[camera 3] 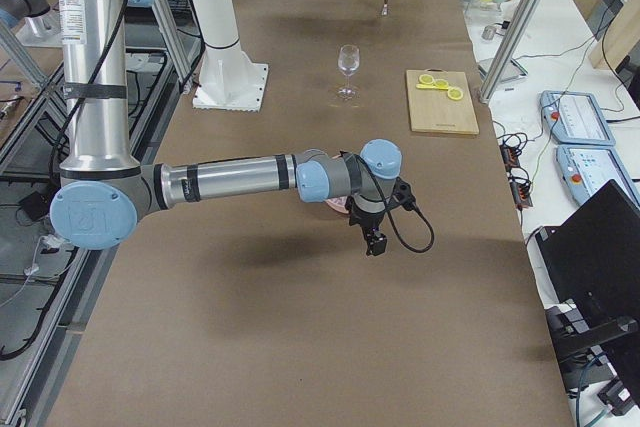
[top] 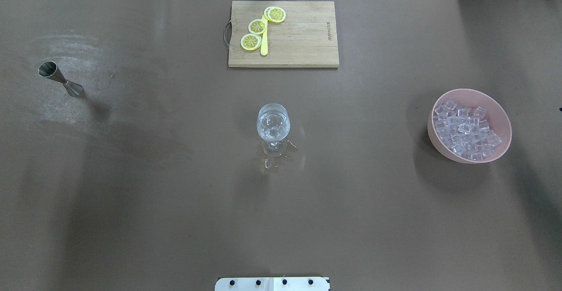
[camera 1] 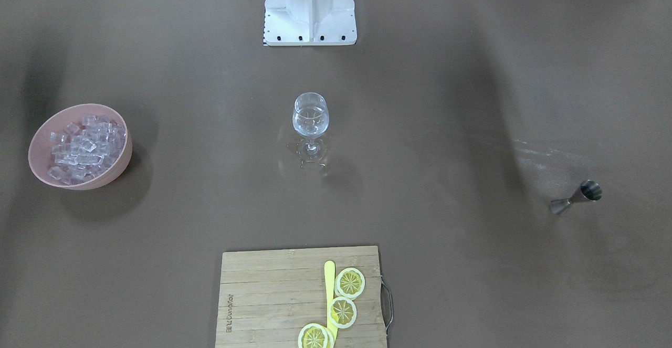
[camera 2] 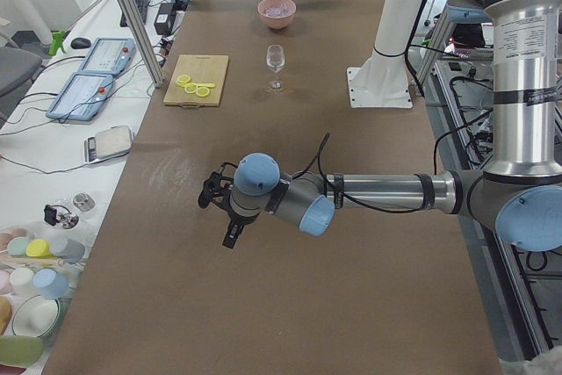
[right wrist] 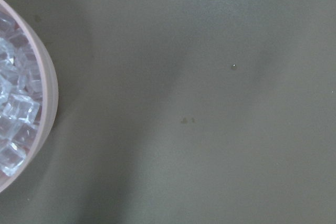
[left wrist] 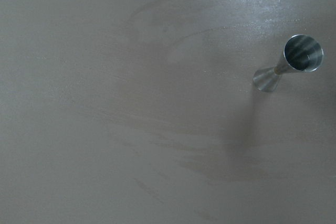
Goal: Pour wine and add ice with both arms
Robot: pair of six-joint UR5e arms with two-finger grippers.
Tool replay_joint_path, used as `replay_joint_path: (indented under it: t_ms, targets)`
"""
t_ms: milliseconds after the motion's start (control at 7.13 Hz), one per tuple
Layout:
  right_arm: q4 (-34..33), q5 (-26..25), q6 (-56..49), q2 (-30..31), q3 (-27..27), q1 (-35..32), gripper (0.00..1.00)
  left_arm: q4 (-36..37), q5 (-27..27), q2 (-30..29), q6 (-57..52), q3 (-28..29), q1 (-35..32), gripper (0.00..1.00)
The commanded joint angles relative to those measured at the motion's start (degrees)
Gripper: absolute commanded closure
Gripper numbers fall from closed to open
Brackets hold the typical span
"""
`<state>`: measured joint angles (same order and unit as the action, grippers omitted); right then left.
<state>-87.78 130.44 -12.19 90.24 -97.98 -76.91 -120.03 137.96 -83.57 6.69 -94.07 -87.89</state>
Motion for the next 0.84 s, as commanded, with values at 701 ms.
replay_joint_path:
  t_ms: [701]
  targets:
    - [0.1,-0.3,17.9,-4.3,-1.5,5.4,0.0,-23.8,-9.5,-1.2,9.6,3.1,4.8,0.02]
